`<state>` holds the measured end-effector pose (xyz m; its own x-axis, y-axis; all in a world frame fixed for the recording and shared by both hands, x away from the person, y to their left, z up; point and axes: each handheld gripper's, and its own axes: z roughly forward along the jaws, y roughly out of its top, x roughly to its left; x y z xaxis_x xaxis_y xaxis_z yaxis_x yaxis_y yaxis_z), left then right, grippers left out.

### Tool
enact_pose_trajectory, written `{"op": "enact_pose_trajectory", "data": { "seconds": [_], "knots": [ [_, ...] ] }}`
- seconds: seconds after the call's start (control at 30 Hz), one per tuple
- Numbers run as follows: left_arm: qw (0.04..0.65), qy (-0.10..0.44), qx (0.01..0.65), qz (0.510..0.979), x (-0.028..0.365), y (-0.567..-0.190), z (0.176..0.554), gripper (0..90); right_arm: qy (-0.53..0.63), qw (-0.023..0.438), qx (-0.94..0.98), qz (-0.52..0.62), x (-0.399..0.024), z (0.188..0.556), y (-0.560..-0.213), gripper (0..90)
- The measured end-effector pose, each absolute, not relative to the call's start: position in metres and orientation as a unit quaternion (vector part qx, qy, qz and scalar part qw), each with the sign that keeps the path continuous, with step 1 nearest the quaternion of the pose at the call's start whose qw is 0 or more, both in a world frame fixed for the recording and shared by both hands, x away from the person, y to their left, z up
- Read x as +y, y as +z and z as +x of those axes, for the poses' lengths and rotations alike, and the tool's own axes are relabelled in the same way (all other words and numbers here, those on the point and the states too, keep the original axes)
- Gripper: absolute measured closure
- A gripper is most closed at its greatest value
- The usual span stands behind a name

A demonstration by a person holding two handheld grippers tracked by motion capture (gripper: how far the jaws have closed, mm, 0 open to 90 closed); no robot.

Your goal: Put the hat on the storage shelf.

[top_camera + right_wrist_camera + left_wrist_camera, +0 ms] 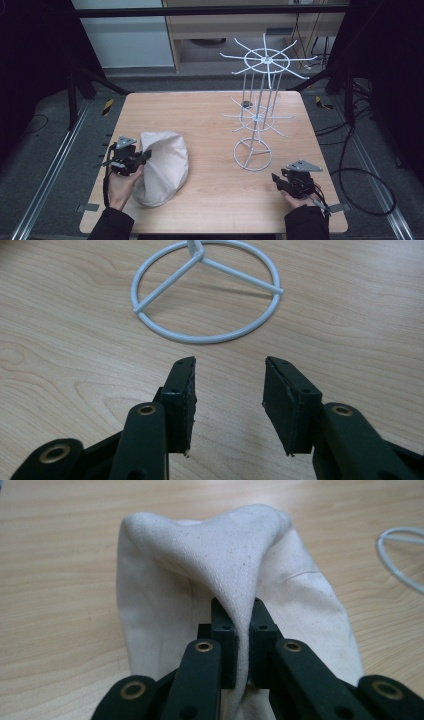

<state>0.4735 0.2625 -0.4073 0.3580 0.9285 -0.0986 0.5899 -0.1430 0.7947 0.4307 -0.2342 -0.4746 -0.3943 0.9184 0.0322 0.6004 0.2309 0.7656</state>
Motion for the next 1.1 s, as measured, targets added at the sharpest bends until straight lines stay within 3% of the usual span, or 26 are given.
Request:
{"op": "enact_pose_trajectory", "data": {
  "seconds": [1.1],
  "knots": [
    [0.622,0.286,0.386,0.618,0.269,-0.298,0.388,85.8,0.370,0.253,0.743,0.496,-0.237,0.429,-0.475,50.7]
  ]
}}
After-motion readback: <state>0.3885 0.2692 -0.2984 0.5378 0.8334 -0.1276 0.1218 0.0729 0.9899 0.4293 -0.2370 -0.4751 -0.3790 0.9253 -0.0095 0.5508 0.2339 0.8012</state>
